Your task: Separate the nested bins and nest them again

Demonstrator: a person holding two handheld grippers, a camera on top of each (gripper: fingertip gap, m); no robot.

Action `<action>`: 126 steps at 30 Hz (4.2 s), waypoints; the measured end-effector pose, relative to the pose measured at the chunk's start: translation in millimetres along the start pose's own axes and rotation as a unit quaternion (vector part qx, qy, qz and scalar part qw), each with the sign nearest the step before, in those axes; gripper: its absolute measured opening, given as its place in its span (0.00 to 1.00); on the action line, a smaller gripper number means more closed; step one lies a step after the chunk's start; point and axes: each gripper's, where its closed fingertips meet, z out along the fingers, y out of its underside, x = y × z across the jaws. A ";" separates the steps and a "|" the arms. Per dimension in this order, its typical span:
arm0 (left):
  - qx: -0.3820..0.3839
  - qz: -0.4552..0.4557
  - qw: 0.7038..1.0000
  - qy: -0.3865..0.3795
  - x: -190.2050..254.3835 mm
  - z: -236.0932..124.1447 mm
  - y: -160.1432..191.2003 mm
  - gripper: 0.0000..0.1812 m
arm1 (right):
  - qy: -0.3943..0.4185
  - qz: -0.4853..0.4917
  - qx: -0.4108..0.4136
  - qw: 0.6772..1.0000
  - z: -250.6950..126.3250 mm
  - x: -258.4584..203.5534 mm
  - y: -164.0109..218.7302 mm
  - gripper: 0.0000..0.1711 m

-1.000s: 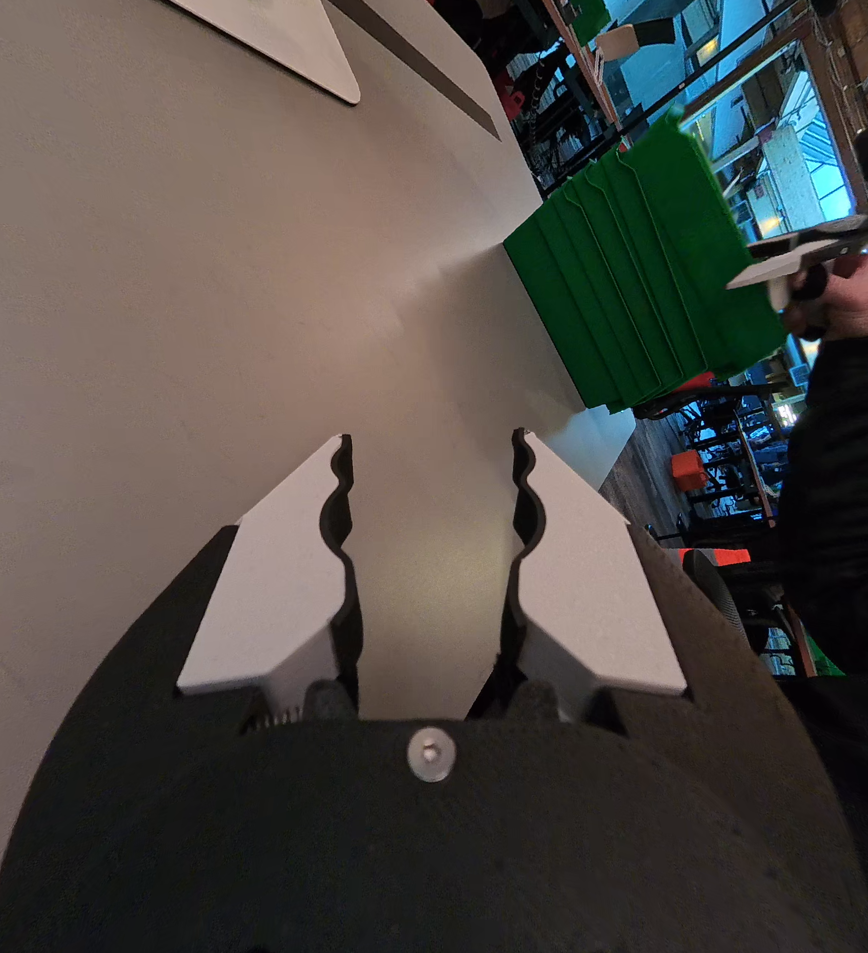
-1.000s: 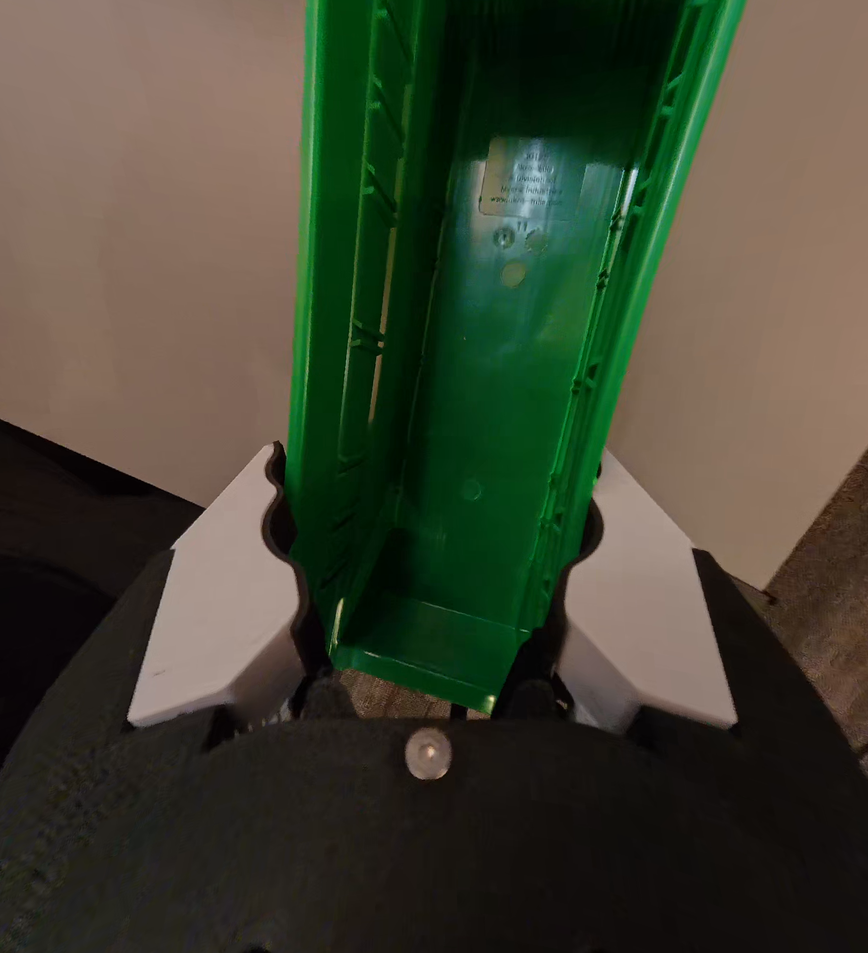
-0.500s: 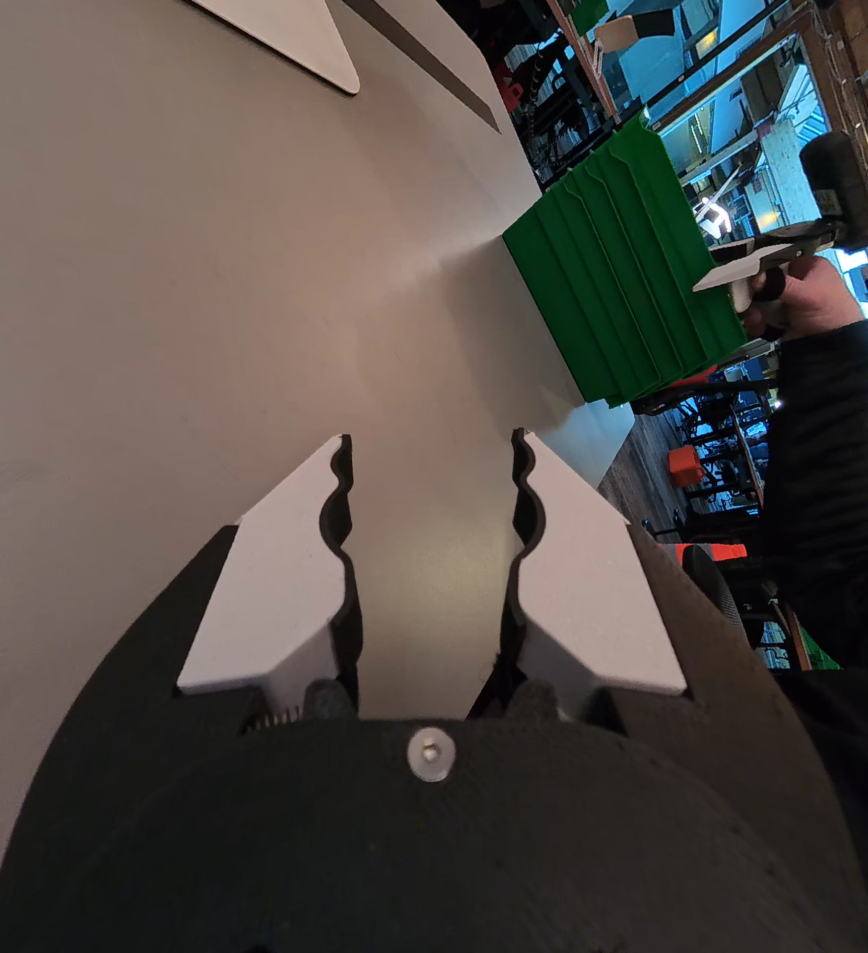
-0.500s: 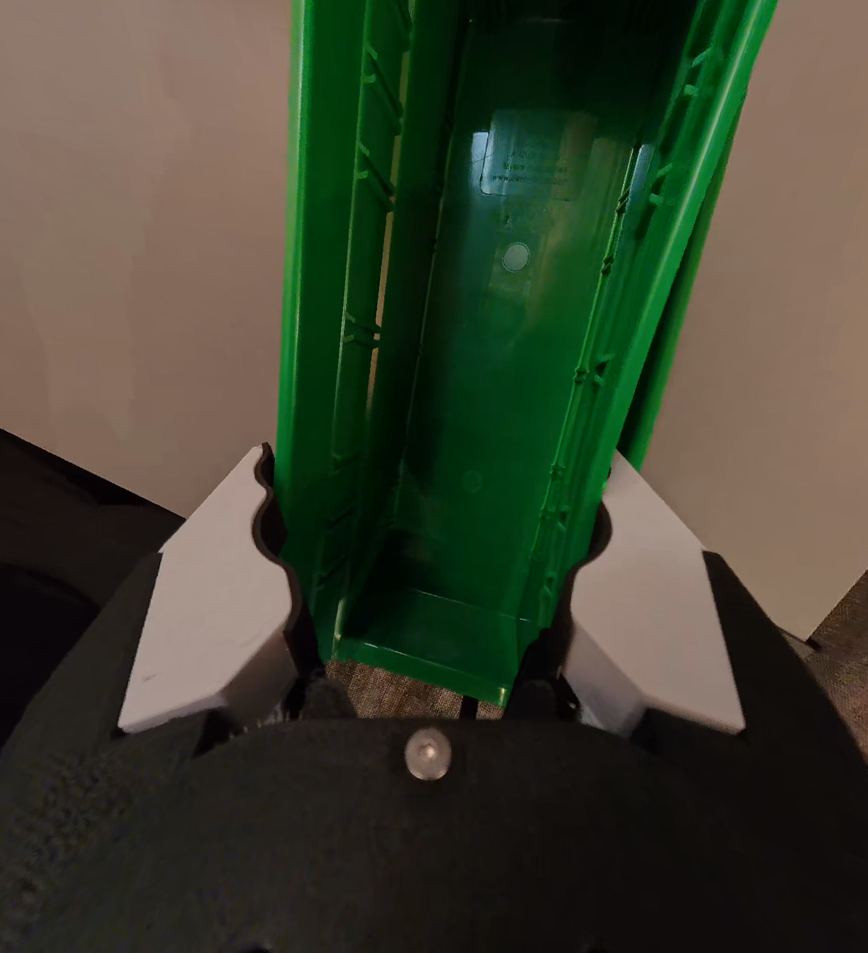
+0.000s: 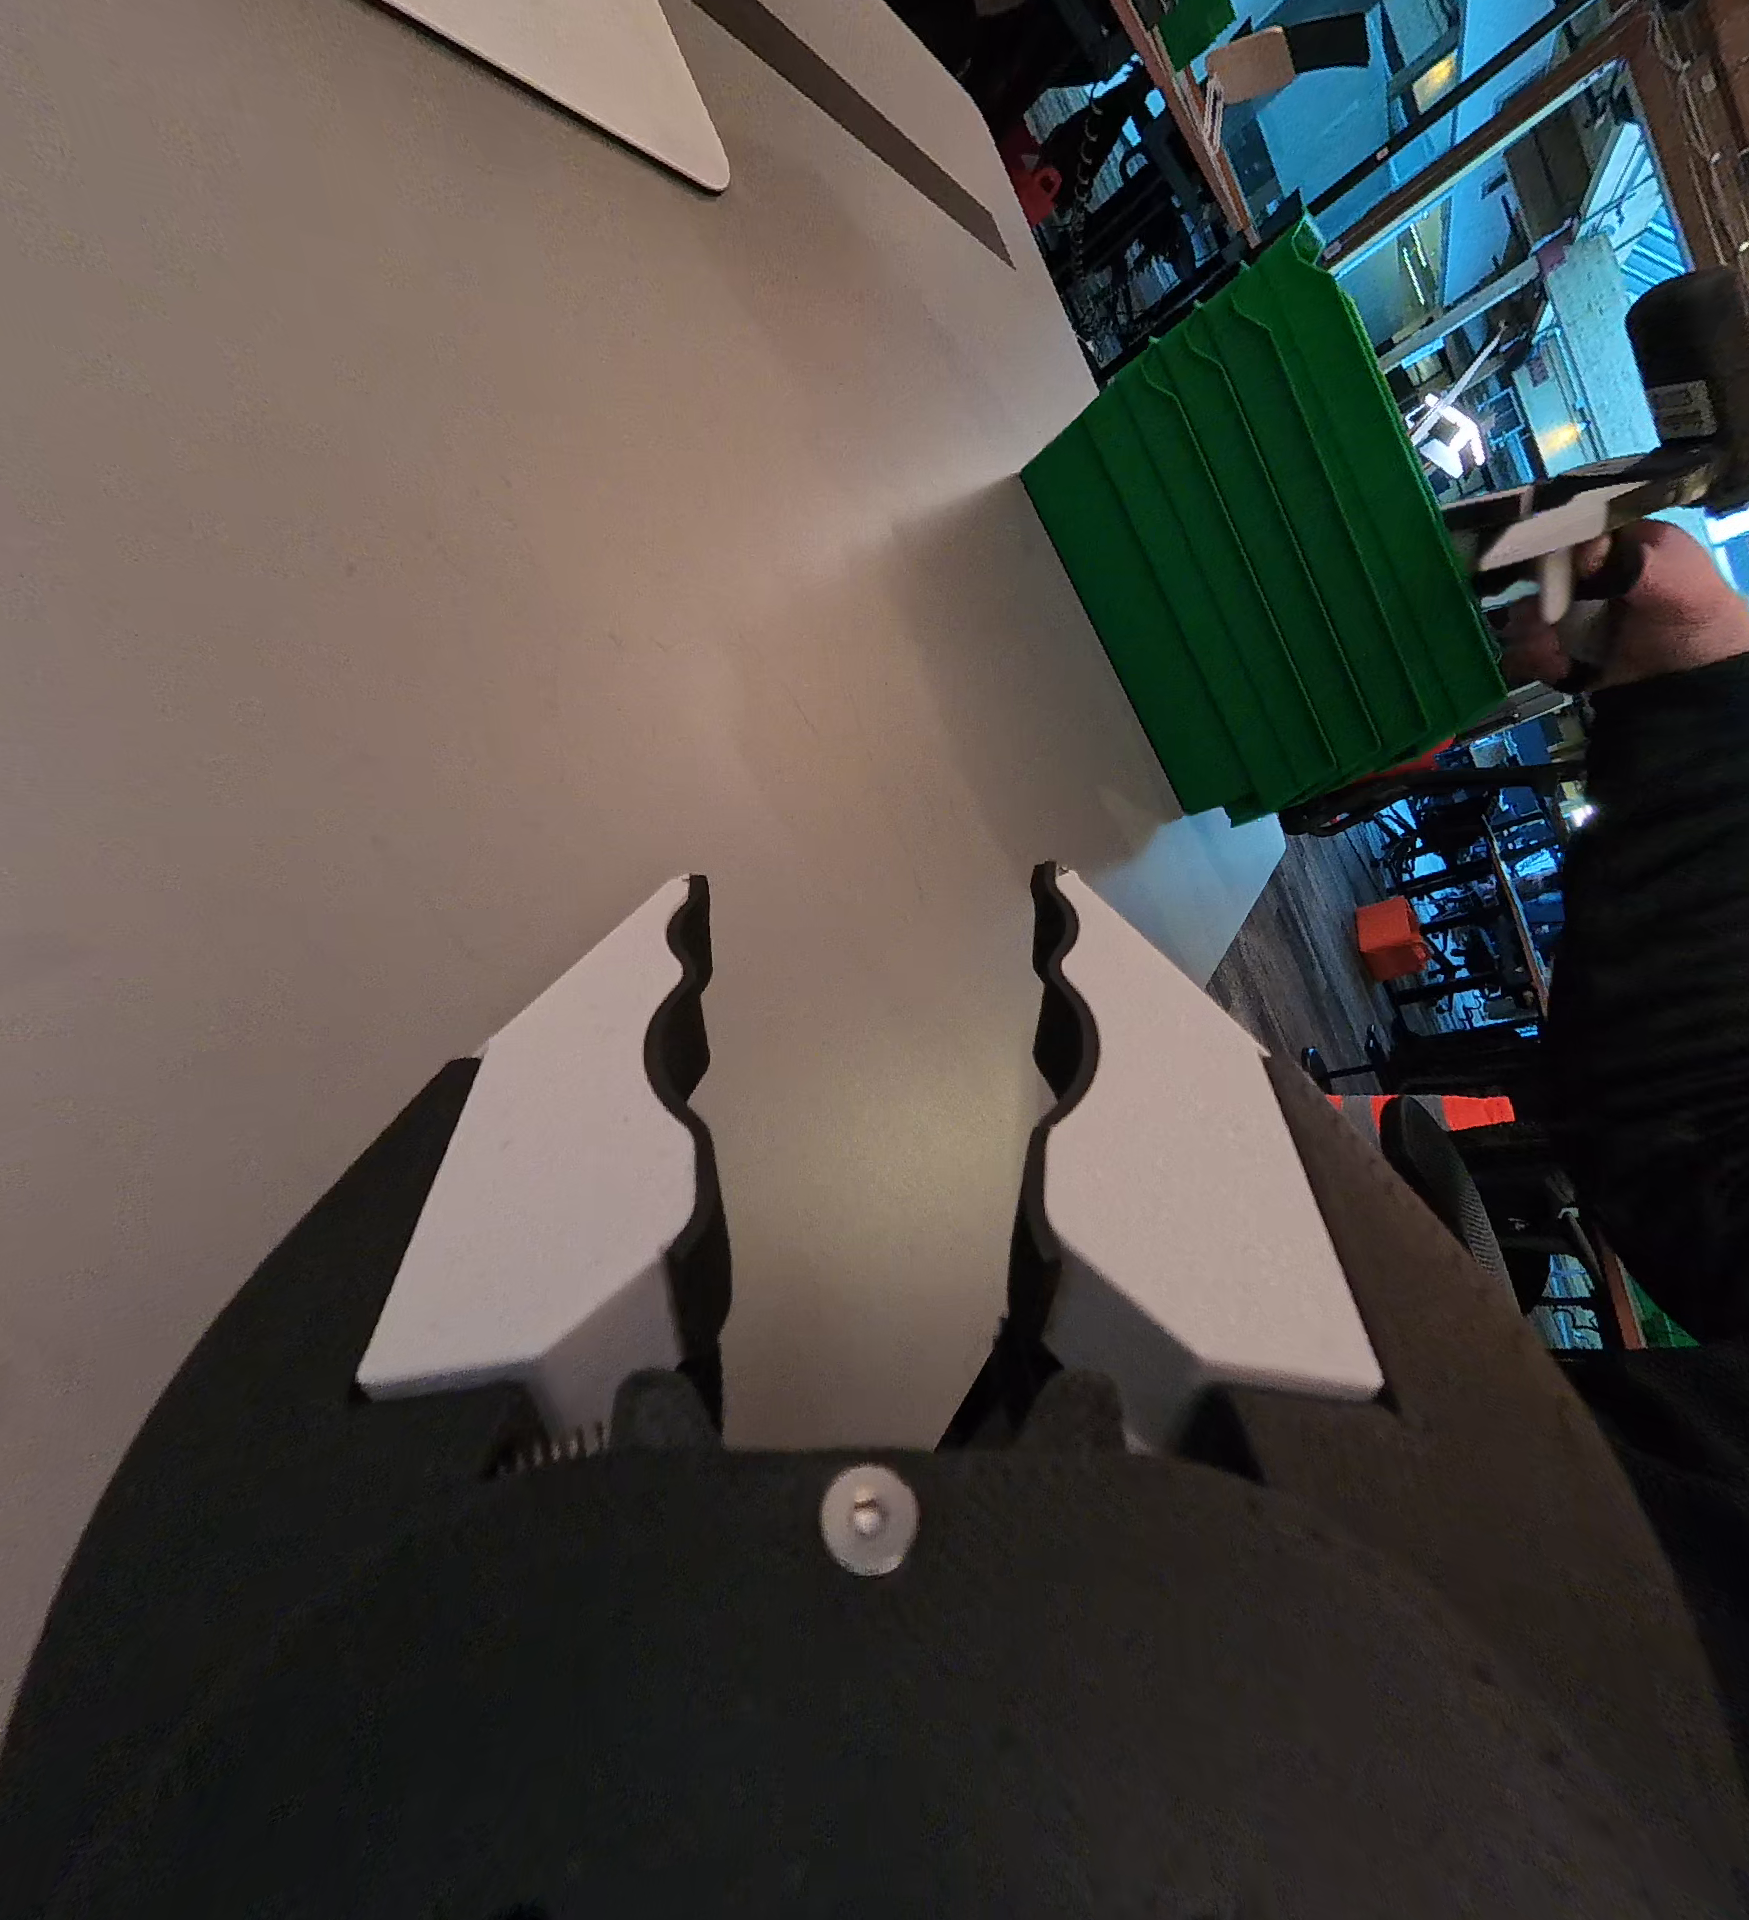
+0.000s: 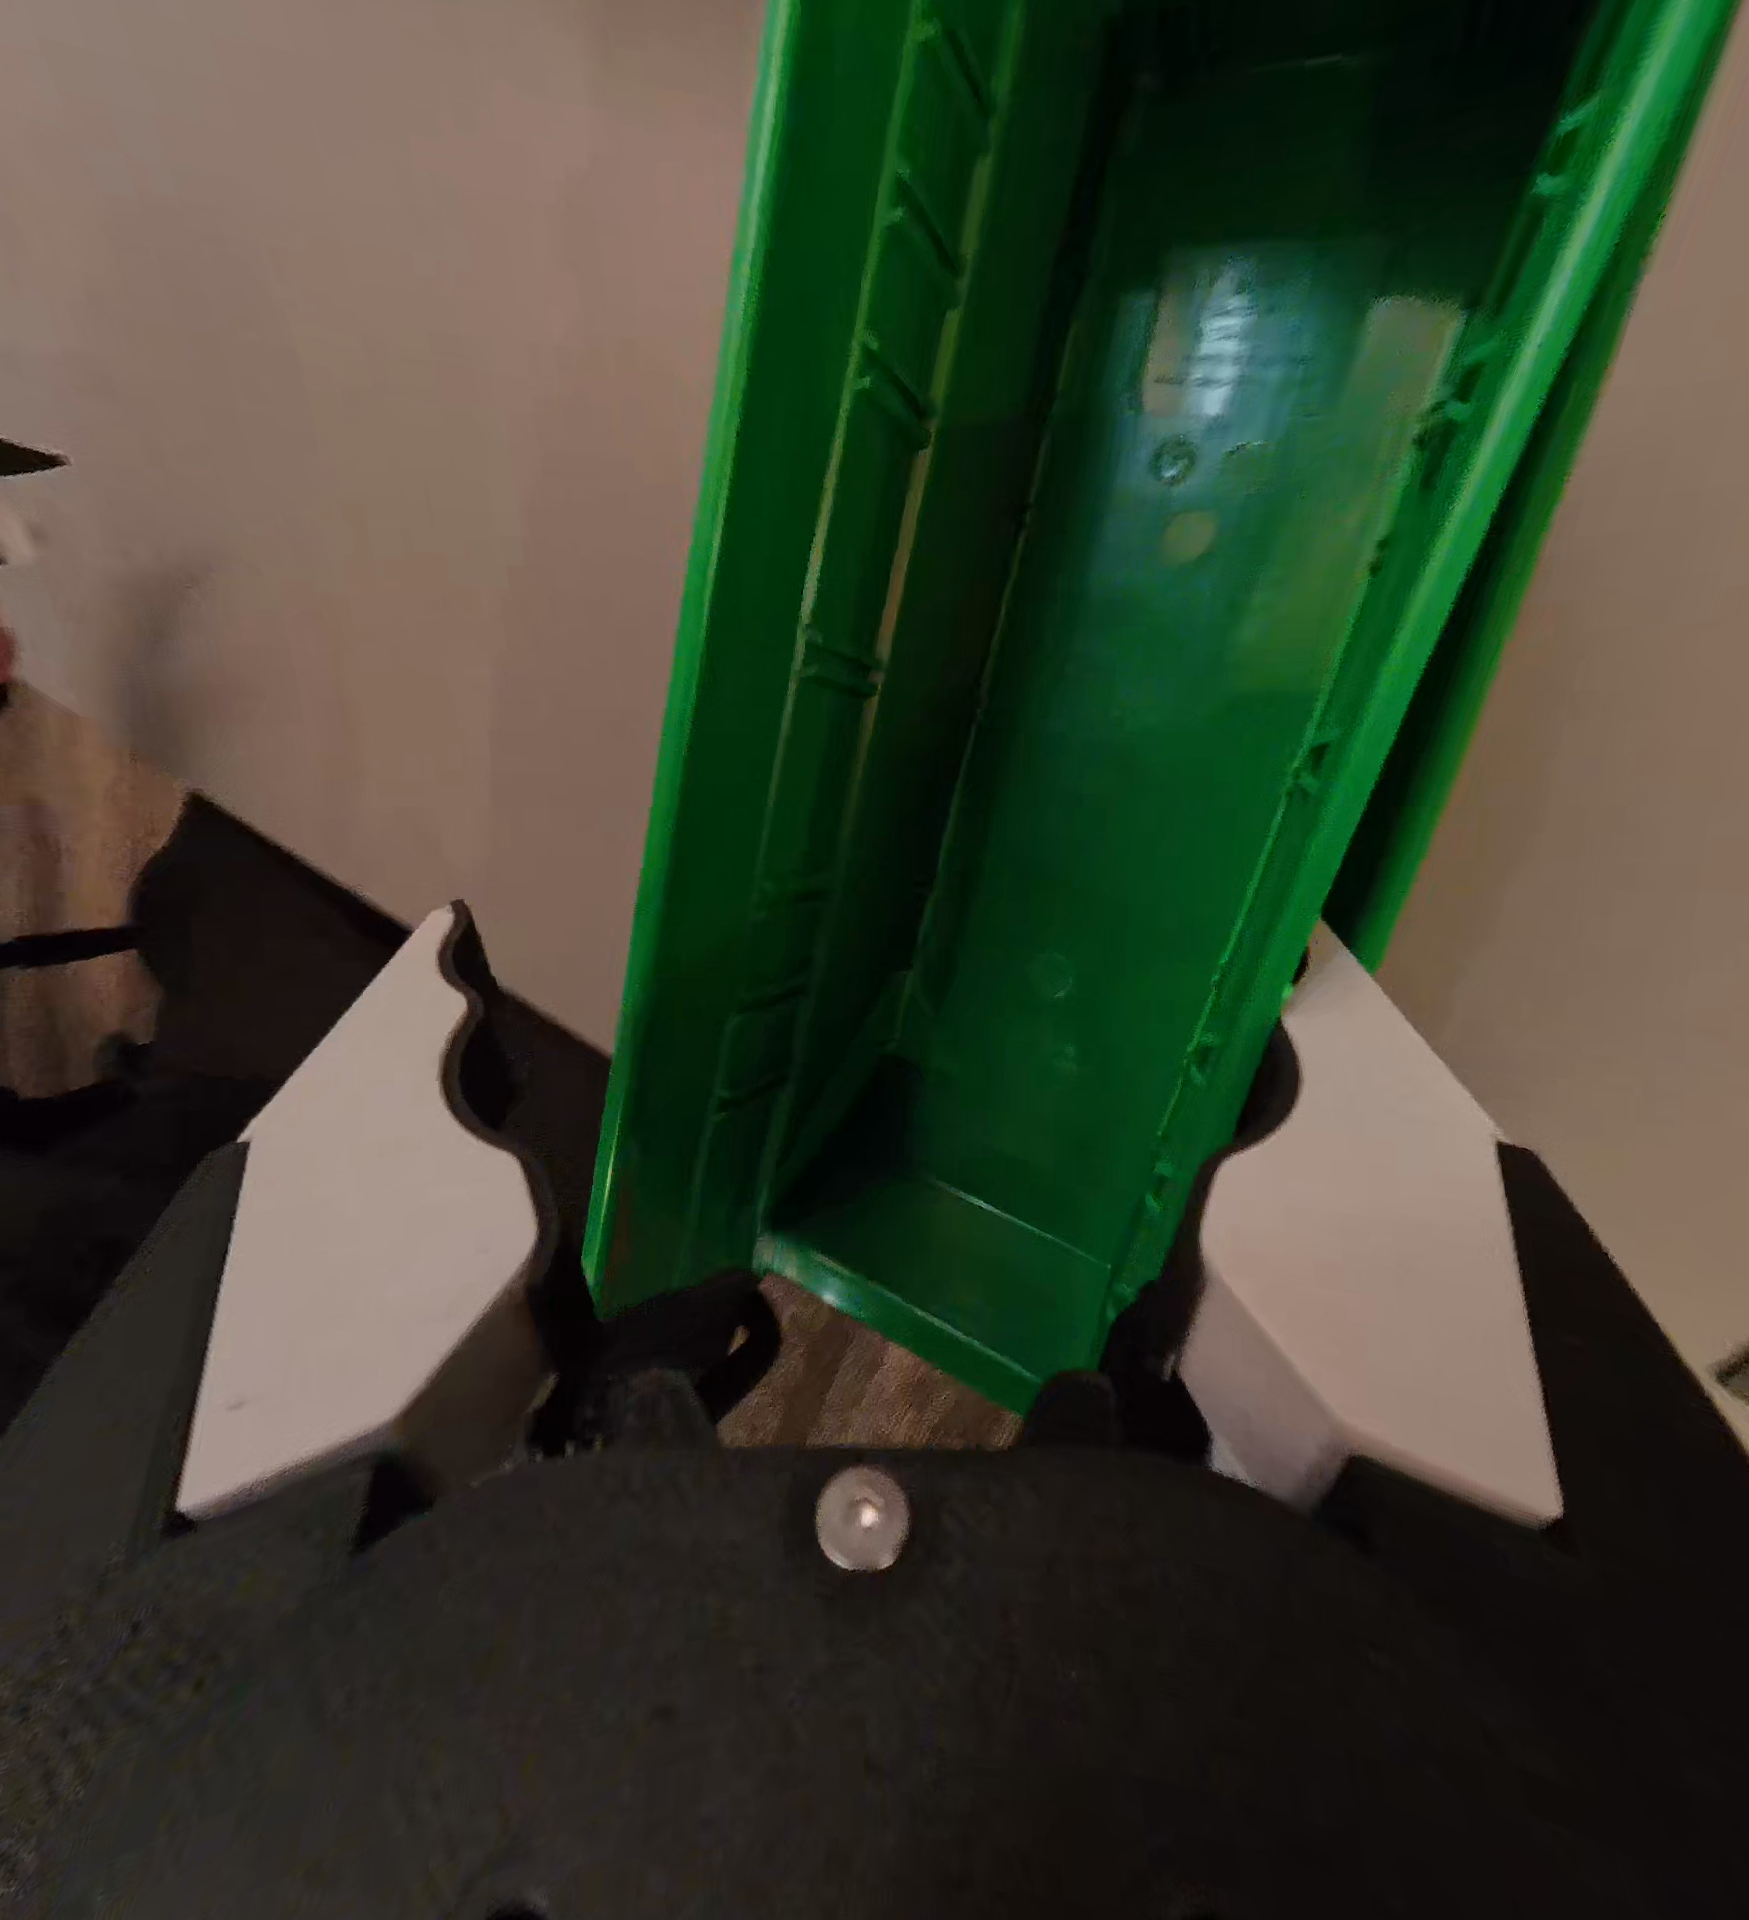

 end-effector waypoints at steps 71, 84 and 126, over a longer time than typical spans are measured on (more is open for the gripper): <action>-0.033 0.039 0.999 0.017 20.1 14.5 10.1 0.34 | -0.234 0.012 0.072 0.970 109.8 -146.9 -16.3 0.86; 0.008 0.036 0.999 0.035 24.3 -5.2 -10.3 0.35 | -0.300 -0.028 0.101 0.948 186.0 -296.8 -57.2 0.91; 0.168 0.007 0.985 -0.036 -20.0 -118.9 -91.1 0.27 | -0.444 -0.123 0.061 0.885 260.9 -484.2 -9.8 0.72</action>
